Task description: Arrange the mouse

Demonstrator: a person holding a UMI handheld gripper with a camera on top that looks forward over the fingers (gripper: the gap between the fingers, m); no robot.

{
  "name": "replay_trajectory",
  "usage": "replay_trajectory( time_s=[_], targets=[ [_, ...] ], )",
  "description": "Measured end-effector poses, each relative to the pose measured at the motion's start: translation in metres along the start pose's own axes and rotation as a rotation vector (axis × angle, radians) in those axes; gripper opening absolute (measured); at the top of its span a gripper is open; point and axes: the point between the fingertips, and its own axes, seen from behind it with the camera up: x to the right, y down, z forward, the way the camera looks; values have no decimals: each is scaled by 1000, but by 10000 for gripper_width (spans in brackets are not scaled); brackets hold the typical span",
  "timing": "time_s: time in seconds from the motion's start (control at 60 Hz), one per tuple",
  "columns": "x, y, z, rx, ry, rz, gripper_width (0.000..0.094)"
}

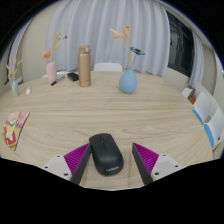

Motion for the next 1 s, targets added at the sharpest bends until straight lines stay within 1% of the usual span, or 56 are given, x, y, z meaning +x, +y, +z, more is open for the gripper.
replay_trajectory(
  time_s=[0.133,0.183,0.2,0.217,0.233,0.267,0.3,0.333,0.417,0.467,0.483,0.583,0.717,0.867,0.933,1.0],
  targets=[
    [2,-10,13,-7,3,25,860],
    [0,-10,15,-13,-7,37,838],
    [-2,-10,16,-15,-12,43,812],
    [-5,-10,16,-19,-21,48,757],
    [-8,-9,16,-24,-35,53,622],
    [-12,-9,16,-27,-53,60,518],
    [-9,-8,16,-31,-39,42,507],
    [-11,-8,16,-32,-38,26,466],
    [-12,-8,16,-41,-29,2,401],
    [-12,-9,16,-48,-27,-4,381],
    [-12,-9,15,-50,-26,-7,351],
    [-12,-13,7,-67,2,22,351],
    [-48,-71,-31,-11,-38,65,350],
    [-144,-154,-71,92,-131,62,351],
    [-202,-174,-81,106,-197,71,350],
    [-260,-182,-86,105,-249,55,350]
  ],
)
